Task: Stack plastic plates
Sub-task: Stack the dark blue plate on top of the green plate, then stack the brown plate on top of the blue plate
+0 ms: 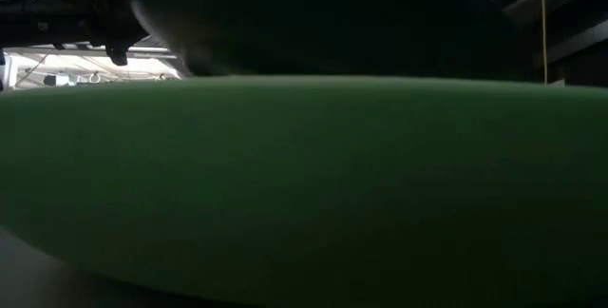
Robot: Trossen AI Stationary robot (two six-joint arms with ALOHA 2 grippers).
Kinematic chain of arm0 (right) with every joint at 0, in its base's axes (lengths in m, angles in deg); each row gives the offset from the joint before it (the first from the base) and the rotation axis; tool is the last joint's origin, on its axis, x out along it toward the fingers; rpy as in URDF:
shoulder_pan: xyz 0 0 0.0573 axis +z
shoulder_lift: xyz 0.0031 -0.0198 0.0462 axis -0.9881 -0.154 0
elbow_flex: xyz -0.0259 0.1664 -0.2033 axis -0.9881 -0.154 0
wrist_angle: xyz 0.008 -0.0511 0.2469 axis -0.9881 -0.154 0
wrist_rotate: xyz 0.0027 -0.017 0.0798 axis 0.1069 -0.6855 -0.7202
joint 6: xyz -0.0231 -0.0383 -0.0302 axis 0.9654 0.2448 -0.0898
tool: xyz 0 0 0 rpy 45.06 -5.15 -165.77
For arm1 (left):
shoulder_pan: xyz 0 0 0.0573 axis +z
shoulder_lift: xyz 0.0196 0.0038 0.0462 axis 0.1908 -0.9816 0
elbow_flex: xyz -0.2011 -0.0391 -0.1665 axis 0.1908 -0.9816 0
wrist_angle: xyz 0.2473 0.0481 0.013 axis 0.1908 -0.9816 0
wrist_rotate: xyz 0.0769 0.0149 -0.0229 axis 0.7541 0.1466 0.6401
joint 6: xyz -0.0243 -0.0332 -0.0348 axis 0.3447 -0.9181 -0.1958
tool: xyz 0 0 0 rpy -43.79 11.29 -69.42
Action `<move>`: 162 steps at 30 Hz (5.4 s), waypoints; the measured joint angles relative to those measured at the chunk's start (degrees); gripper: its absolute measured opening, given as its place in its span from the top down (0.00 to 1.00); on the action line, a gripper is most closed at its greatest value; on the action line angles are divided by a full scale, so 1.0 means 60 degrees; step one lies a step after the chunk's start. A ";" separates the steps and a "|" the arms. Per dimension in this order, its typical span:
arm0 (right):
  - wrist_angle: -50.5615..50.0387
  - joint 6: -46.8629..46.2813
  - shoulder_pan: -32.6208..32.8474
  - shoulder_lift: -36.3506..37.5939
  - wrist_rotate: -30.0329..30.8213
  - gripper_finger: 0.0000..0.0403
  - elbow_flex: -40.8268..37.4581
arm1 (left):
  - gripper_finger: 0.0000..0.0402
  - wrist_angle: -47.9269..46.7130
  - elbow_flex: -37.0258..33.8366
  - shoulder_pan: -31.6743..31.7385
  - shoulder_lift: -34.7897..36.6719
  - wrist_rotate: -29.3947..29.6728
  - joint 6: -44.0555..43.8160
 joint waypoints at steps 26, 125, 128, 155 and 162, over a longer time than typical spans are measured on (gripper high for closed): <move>-0.0042 0.0322 0.0003 -0.0572 -0.0088 0.99 0.0118 | 0.74 -0.0084 0.0000 0.0000 0.0000 -0.0066 -0.0244; -0.7025 -0.0430 0.2124 0.4961 0.2672 0.65 -0.3317 | 0.74 -0.0291 0.0000 0.0000 0.0000 -0.0280 -0.0940; -0.6959 -0.0430 0.2124 0.4819 0.2671 0.66 -0.3317 | 0.74 -0.0291 0.0000 0.0000 0.0000 -0.0280 -0.0933; -0.6440 0.0576 0.2109 0.3632 0.2312 0.94 -0.3291 | 0.74 -0.0362 0.0000 0.0000 0.0000 -0.0273 -0.0929; -0.6417 0.0579 0.1640 0.3641 0.1647 0.98 -0.3295 | 0.74 -0.0443 0.0000 0.0000 0.0000 -0.0082 -0.0929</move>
